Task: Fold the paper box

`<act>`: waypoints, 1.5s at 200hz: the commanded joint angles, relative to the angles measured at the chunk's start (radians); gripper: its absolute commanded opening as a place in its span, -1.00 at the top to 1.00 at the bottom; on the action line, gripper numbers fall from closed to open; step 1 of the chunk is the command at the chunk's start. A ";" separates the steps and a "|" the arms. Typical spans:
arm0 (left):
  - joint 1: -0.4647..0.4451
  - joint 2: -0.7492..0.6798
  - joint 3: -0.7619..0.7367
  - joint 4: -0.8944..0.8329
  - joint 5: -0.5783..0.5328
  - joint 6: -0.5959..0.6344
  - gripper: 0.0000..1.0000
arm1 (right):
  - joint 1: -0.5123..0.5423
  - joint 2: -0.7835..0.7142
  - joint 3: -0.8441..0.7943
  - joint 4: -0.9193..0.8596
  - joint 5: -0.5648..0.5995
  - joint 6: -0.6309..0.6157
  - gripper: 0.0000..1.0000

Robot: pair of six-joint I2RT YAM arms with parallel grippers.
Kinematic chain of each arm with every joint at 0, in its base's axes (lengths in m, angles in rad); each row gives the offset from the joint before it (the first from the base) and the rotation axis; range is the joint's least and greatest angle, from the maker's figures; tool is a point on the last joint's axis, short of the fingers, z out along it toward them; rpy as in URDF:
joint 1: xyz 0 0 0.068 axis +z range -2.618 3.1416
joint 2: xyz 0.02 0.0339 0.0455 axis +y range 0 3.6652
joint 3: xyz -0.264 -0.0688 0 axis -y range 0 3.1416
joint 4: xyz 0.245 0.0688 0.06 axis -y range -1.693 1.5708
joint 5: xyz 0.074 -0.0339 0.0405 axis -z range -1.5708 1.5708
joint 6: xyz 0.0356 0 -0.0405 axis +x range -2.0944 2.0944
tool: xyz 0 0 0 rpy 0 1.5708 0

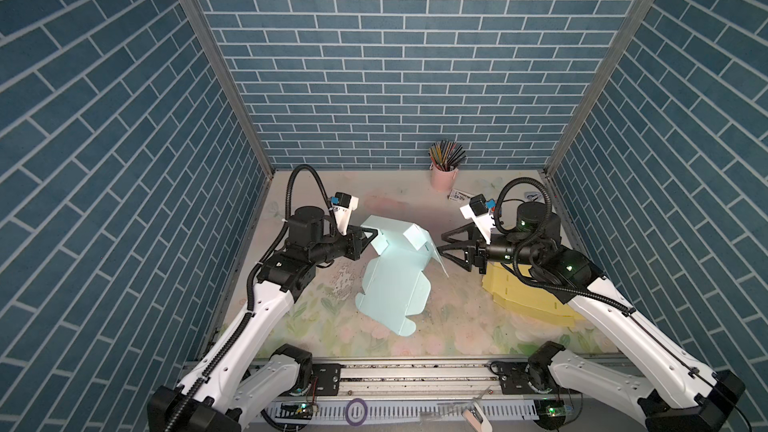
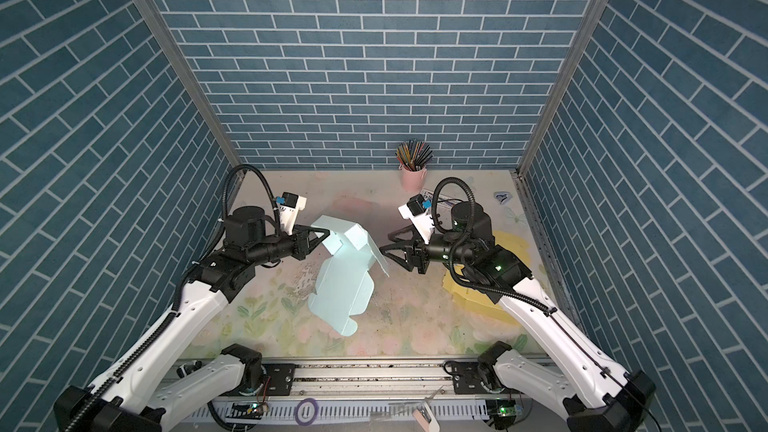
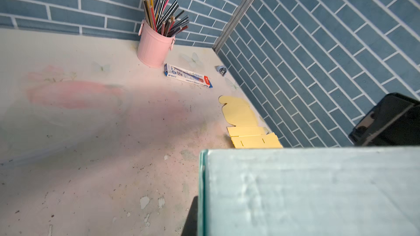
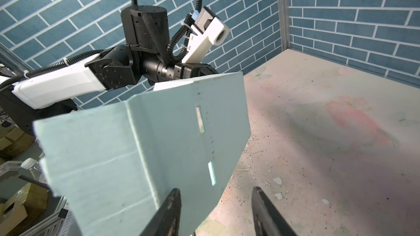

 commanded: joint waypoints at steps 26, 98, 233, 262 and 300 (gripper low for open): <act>-0.003 0.038 0.028 -0.003 -0.016 0.000 1.00 | 0.039 0.051 0.008 0.032 -0.010 -0.048 0.01; -0.009 0.058 0.034 -0.035 -0.097 0.003 1.00 | 0.117 0.158 0.043 0.083 0.104 -0.036 0.08; -0.019 0.173 0.004 -0.059 -0.411 -0.070 1.00 | 0.206 0.371 0.086 0.073 0.691 0.132 0.22; -0.046 0.206 0.015 -0.051 -0.467 -0.090 1.00 | 0.229 0.426 0.127 0.055 0.751 0.148 0.34; -0.072 0.223 0.012 -0.036 -0.492 -0.115 1.00 | 0.258 0.480 0.186 0.026 0.796 0.133 0.37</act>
